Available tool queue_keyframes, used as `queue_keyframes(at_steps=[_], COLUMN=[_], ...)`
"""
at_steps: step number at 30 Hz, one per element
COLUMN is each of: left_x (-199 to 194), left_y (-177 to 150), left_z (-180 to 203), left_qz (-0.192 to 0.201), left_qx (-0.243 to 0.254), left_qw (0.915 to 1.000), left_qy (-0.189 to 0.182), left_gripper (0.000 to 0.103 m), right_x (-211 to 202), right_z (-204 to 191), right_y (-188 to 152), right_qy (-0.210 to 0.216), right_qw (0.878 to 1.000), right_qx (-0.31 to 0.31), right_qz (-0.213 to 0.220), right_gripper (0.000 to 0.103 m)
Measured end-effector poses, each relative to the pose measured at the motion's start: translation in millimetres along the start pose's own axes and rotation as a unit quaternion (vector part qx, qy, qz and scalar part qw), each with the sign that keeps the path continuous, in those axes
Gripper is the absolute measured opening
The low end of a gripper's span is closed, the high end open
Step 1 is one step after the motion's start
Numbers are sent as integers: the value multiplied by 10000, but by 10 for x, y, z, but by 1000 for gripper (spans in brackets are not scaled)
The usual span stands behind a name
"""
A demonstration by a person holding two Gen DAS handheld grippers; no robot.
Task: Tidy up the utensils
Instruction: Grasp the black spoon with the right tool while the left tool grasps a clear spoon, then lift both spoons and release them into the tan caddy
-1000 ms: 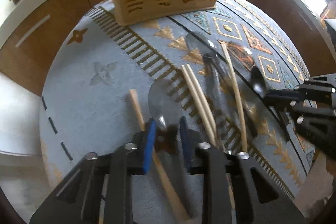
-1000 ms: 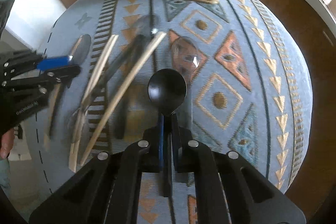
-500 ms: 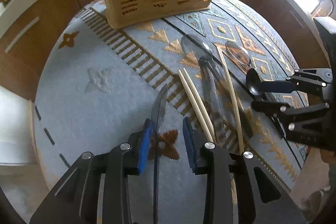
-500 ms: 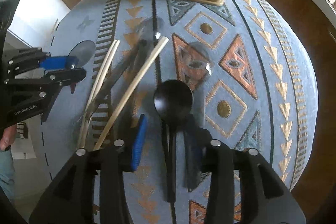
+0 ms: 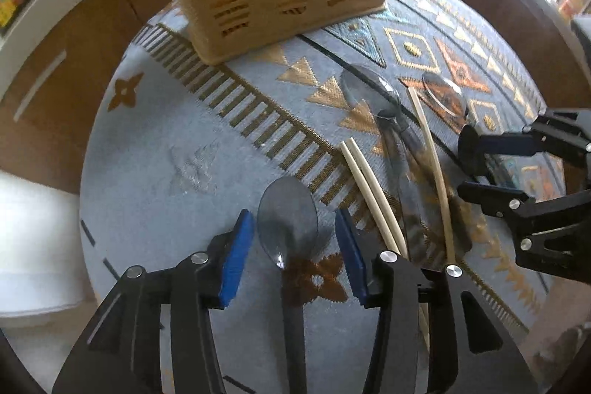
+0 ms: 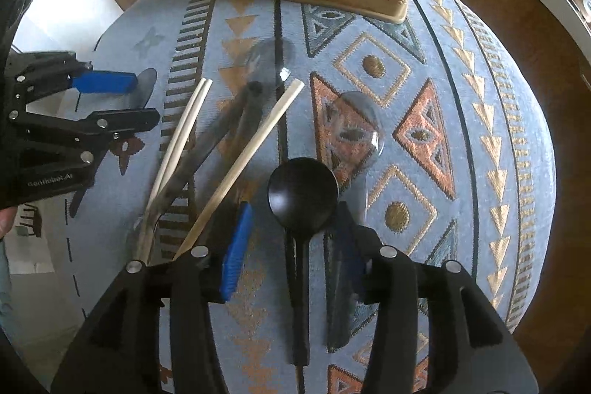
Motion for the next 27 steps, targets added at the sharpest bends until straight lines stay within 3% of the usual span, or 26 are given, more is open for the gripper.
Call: queue_keyframes(at_steps=[3, 6, 7, 8, 15, 18, 23, 27], left_x=[38, 45, 39, 42, -32, -194, -586, -1017], left_y=[48, 73, 78, 81, 8, -51, -68, -43], left_z=[42, 53, 43, 34, -87, -187, -127, -64], left_qz=[-115, -161, -135, -119, 288, 723, 1685, 2542], left_qx=[134, 189, 206, 182, -170, -403, -553, -525], left_qw=[9998, 9997, 9996, 9997, 9994, 9964, 9840, 9656], left_qy=[100, 73, 101, 122, -70, -173, -179, -111], left_gripper=[46, 40, 31, 30, 30, 30, 30, 30], right_x=[8, 70, 73, 28, -47, -194, -587, -929], right_z=[-13, -58, -74, -108, -113, -91, -77, -69], right_y=[78, 173, 200, 166, 141, 38, -14, -5], right_qy=[-24, -91, -148, -199, -36, 66, 250, 403], right_qw=[10000, 9999, 9998, 9997, 9999, 9990, 9925, 9822], right_qx=[30, 0, -58, -81, -104, -139, -192, -172], right_qz=[-81, -124, -128, -103, 125, 411, 1182, 1825], right_gripper=[44, 43, 41, 35, 34, 34, 34, 34])
Point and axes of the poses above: each gripper's, at about its wrist camera, not at the fingertips, and x roughly the way its jaws point, z to its right, y to its top, the point moved 3 cm from there along x, roughly the way its jaws point, and after that the axes turned 10 degrees about z, right-handed, at the moved point
